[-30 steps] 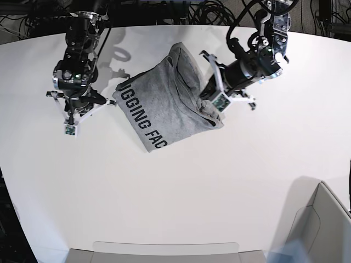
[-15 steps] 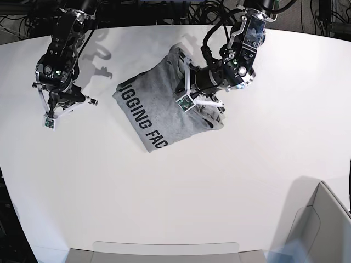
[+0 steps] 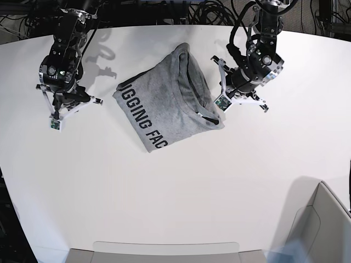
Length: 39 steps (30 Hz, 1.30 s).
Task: Fold the T-shirt properly
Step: 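Press the folded bundle flat with the left gripper, then grasp the bundle with both grippers and lift it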
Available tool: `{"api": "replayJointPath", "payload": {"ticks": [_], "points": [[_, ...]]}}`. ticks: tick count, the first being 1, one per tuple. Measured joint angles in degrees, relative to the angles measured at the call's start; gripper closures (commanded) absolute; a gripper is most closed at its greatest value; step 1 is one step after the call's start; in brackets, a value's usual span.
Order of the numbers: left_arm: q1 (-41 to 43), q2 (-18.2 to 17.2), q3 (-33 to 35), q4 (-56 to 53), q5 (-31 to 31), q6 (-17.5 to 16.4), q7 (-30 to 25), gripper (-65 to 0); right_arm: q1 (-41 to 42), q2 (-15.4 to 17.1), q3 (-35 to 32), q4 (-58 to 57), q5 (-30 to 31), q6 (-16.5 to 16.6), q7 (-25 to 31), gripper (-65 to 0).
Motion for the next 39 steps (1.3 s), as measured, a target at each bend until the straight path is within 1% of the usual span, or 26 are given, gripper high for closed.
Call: {"api": "replayJointPath", "payload": {"ticks": [1, 2, 4, 5, 7, 8, 9, 11, 13, 14, 17, 20, 22, 26, 27, 30, 31, 33, 35, 37, 39], "points": [[0.3, 0.2, 0.0, 2.2, -0.1, -0.1, 0.2, 0.0, 0.1, 0.0, -1.1, 0.1, 0.1, 0.1, 0.2, 0.0], [0.2, 0.2, 0.0, 4.1, -1.3, 0.3, -0.8, 0.0, 0.0, -0.2, -2.3, 0.2, 0.4, 0.2, 0.2, 0.0], [-0.8, 1.7, -0.6, 3.5, -4.8, 0.3, -1.3, 0.0, -0.1, -0.3, -3.9, 0.2, -0.1, 0.1, 0.2, 0.0], [-0.8, 2.5, -0.4, 3.1, -4.9, 0.3, -1.2, 0.0, -0.1, -0.3, -4.3, 0.2, 0.3, 0.1, 0.2, 0.0], [-0.2, 3.0, 0.9, 3.0, -9.2, 0.3, -2.5, 0.0, 0.1, -0.3, -5.2, 0.2, 0.2, 0.1, 0.2, 0.0], [-0.2, 2.9, 3.0, 3.0, -11.4, 0.3, -3.5, 0.0, 0.2, -0.3, -5.4, 0.2, 0.2, 0.1, 0.3, 0.0], [-0.3, 3.0, 5.7, 2.7, -12.2, 0.3, -3.8, 0.0, 0.0, -0.4, -5.4, 0.3, 0.2, 0.1, 0.4, 0.0], [-0.6, 2.7, 12.0, 1.3, -12.1, 0.2, -4.9, 0.0, -0.1, -0.5, -5.6, 0.3, 0.3, 0.1, 0.2, 0.0], [-0.6, 3.5, 15.8, -0.7, -10.4, -0.3, -4.8, 0.0, 0.4, -0.3, -5.2, 0.3, 0.3, 0.1, 0.2, 0.0], [-0.9, 3.8, 16.9, -1.6, -8.4, -0.4, -4.7, 0.0, 0.7, -0.1, -5.2, 0.3, 0.2, 0.1, 0.3, 0.0], [-2.2, 3.5, 17.1, -4.0, -1.4, 0.1, -5.1, 0.0, 0.4, 0.0, -5.0, 0.3, 0.0, 0.1, 0.3, 0.0], [-2.1, 3.3, 14.0, -7.1, 5.3, 0.1, -4.8, 0.0, 0.1, 0.1, -5.0, 0.3, 0.2, 0.1, 0.2, 0.0], [-1.9, 3.4, 11.0, -8.3, 7.3, -0.2, -5.1, 0.0, 0.2, 0.6, -5.1, 0.3, 0.2, 0.1, 0.3, 0.0], [-2.1, 3.6, 5.4, -10.0, 10.7, -0.1, -5.6, 0.0, 0.2, 0.7, -5.4, 0.3, 0.1, 0.1, 0.2, 0.0], [-2.2, 3.5, 4.2, -10.0, 11.3, -0.1, -5.4, 0.0, 0.4, 0.7, -5.4, 0.3, 0.3, 0.6, 0.2, 0.0], [-2.0, 3.3, 1.7, -8.8, 12.1, -0.1, -4.9, 0.0, 0.6, 0.9, -5.5, 0.5, 4.5, 7.0, 0.1, 0.0], [-1.8, 3.3, 0.8, -7.4, 12.1, -0.1, -4.6, 0.0, 0.6, 1.0, -5.5, 0.9, 5.3, 9.7, 0.1, 0.0], [-1.7, 3.8, 0.0, -3.2, 11.8, -0.1, -3.6, 0.0, 0.5, 1.1, -6.1, 1.5, 6.0, 12.9, 0.0, 0.0], [-1.7, 5.2, -0.5, 1.3, 12.0, 0.1, -3.7, 0.0, 0.5, 1.3, -8.8, 1.5, 5.4, 14.8, -0.1, 0.0], [-0.6, 6.9, -0.3, 3.7, 11.7, 0.3, -5.3, 0.0, 0.5, 1.3, -11.4, 1.4, 6.1, 15.0, -0.3, 0.0], [0.6, 7.9, 0.9, 3.0, 11.3, 0.3, -4.5, 0.0, 0.6, 2.6, -14.1, 1.4, 6.4, 15.0, -0.2, 0.0]]}}
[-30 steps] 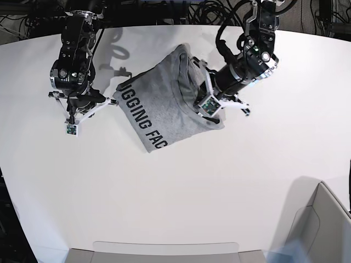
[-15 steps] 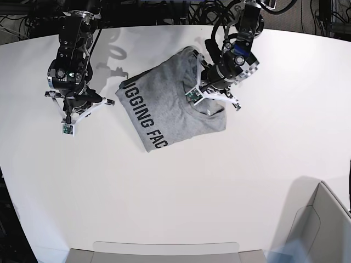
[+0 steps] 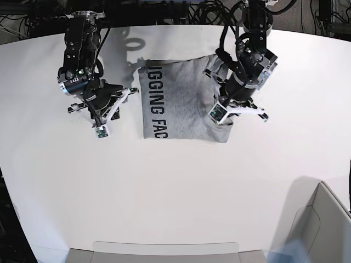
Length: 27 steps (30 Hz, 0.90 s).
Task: Fold the T-shirt properly
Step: 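Grasp the bundle with both grippers and lift it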
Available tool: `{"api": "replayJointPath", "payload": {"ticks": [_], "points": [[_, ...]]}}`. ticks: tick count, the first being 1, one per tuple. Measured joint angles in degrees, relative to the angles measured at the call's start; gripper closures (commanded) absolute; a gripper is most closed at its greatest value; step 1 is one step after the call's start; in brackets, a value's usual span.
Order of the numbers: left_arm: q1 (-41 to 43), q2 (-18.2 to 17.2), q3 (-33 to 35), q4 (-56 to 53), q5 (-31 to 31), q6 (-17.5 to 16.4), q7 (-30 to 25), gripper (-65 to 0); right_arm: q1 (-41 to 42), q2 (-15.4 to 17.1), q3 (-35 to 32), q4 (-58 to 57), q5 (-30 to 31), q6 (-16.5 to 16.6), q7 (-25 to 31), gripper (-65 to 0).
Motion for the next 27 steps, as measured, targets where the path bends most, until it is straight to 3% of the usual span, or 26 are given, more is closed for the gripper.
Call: {"api": "replayJointPath", "payload": {"ticks": [4, 8, 12, 15, 19, 27], "points": [[5.7, -0.5, 4.8, -0.6, 0.1, -0.4, 1.0, 0.0, 3.8, 3.0, -3.0, 0.0, -0.5, 0.0, -0.2, 0.0], [6.5, -0.4, 5.9, -0.7, 0.0, -0.3, 8.0, 0.0, 10.3, 3.9, -8.8, -2.1, -0.4, 0.1, 0.4, 0.0], [5.9, -0.7, 7.4, -2.2, 0.4, 0.0, 9.0, 0.0, 16.4, 3.3, -16.9, -13.4, 0.2, 0.5, 0.7, 0.0], [4.4, -0.5, 8.5, -9.5, 0.4, -0.1, 8.2, 0.0, 19.9, 3.5, -21.7, -22.3, -0.3, 0.3, 2.4, 0.0], [-1.1, -0.5, 8.2, -16.7, -0.7, 0.0, 6.9, 0.0, 18.7, 3.5, -23.6, -25.0, -0.3, 0.2, 3.5, 0.0], [-10.8, -0.2, 2.7, -23.9, -1.7, -0.5, 6.6, 0.0, 8.1, 3.9, -23.4, -13.5, -1.0, -0.3, -3.9, 0.0]]}}
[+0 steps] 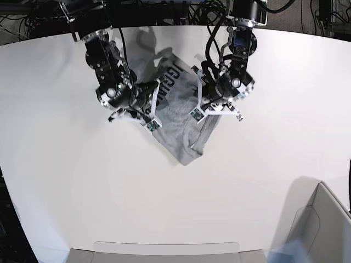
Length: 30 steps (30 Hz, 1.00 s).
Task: Fold the T-shirt properly
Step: 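Grasp the bundle with both grippers and lift it, then carry the bundle with the left gripper and set it down beside the tray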
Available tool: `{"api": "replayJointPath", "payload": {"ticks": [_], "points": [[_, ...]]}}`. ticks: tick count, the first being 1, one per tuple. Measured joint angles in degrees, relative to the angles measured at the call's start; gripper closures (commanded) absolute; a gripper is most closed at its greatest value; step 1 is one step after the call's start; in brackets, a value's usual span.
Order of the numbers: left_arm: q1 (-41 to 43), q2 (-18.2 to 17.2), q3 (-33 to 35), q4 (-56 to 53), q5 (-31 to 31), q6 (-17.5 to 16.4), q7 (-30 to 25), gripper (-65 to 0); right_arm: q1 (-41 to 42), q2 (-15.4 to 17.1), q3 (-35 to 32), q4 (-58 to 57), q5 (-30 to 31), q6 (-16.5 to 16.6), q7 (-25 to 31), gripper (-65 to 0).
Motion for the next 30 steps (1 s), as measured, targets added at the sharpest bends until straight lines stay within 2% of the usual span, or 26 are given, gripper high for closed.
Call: {"api": "replayJointPath", "payload": {"ticks": [5, 10, 17, 20, 24, 27, 30], "points": [[-8.2, -0.2, -0.4, -6.8, 1.0, 0.3, 0.7, 0.0, -7.3, -0.3, -0.2, 8.1, 0.6, 0.3, -0.4, 0.0], [-10.7, 0.0, -0.6, -7.4, 1.5, 0.2, 2.1, 0.0, -9.7, -1.3, 0.8, 10.4, 0.7, 0.3, -0.4, 0.0], [-11.0, -0.3, -10.1, 1.0, 2.5, 0.5, 2.6, 0.0, -9.1, -1.8, 14.0, 20.2, 0.7, 0.2, 1.2, 0.0], [-10.5, 0.1, -10.7, 9.3, 2.1, 0.2, 3.5, 0.0, -8.0, -5.5, 24.7, 20.9, 1.6, 0.6, 6.4, 0.0], [-4.6, 1.9, -3.9, 17.4, 2.4, 0.7, 2.7, 0.0, -5.4, -7.3, 38.5, 20.7, -0.2, -0.2, 6.3, 0.0], [1.5, 2.2, 5.6, 16.9, 1.2, -0.5, 3.5, 0.0, -5.7, -7.5, 42.9, 20.7, 0.6, -0.1, 6.3, 0.0], [4.2, 2.2, 9.2, 16.9, 1.4, -0.1, 3.1, 0.0, -6.4, -7.8, 44.5, 20.7, 1.0, 0.1, 6.3, 0.0]]}}
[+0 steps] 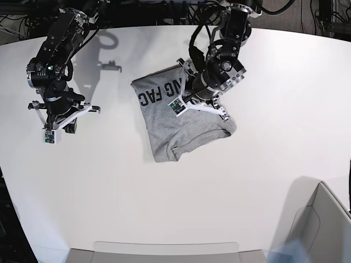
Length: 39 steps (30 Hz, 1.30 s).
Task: Fold the T-shirt properly
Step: 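Carry the bundle with the left gripper and set it down beside the tray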
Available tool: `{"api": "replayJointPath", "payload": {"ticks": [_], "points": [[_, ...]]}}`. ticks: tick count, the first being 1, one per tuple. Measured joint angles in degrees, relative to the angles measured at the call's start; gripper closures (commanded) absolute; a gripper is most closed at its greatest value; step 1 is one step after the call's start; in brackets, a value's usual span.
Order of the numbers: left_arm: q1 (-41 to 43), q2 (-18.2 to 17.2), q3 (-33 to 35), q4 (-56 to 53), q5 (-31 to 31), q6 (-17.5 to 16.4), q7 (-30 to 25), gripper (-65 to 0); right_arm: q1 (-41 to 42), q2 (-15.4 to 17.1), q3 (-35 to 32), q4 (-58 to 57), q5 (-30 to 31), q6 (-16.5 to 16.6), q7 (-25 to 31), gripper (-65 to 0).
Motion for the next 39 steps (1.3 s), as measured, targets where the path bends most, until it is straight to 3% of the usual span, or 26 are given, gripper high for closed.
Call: {"api": "replayJointPath", "payload": {"ticks": [3, 7, 15, 19, 22, 26, 28, 31, 36, 39], "points": [[0.3, -0.5, 0.2, -1.0, 1.1, 0.2, 0.0, 0.0, -1.7, 0.4, 0.7, 0.0, -0.8, -0.1, -0.1, 0.0], [-0.1, -0.8, 0.2, -11.4, 1.1, 0.7, -1.9, 0.0, -3.0, 0.2, 0.5, 0.0, -0.2, 0.0, -0.1, 0.0], [-2.8, -7.9, 0.1, -16.9, -1.9, 0.3, -10.8, 0.0, -3.0, 0.2, 0.5, 0.0, 0.0, 0.0, 0.1, 0.0], [-4.8, -12.0, -3.5, -19.9, -3.9, -0.3, -15.2, 0.0, -3.2, 0.2, 0.5, 0.0, -0.3, 0.0, -0.2, 0.0], [-8.2, -15.8, -4.8, -22.3, -1.0, 0.6, -12.4, 0.0, -3.3, 0.1, 0.4, 0.0, -0.3, 0.0, -0.2, 0.0], [-7.0, -18.3, -5.6, -15.5, 1.2, 0.4, -7.9, 0.0, -3.0, 0.1, 0.2, -0.1, -0.2, 0.0, 0.1, 0.0], [-5.9, -17.8, -5.6, -9.8, 1.0, 0.0, -5.5, 0.0, -3.1, -0.2, 0.2, -0.1, -0.2, 0.0, 0.0, 0.0], [-7.6, -14.2, -5.2, -2.5, 0.1, 0.2, -4.0, 0.0, -3.3, 0.2, 0.4, -0.2, -0.5, 0.0, -0.2, 0.0], [-6.0, -9.1, -12.0, 0.6, 0.9, 0.4, -1.7, 0.0, -3.6, 0.2, 0.5, -0.2, -0.4, 0.0, 0.0, 0.0], [-4.4, -9.2, -11.3, -0.9, 1.2, 0.4, -0.7, 0.0, -4.2, 0.2, 0.5, -0.2, -0.5, 0.0, -0.2, 0.0]]}}
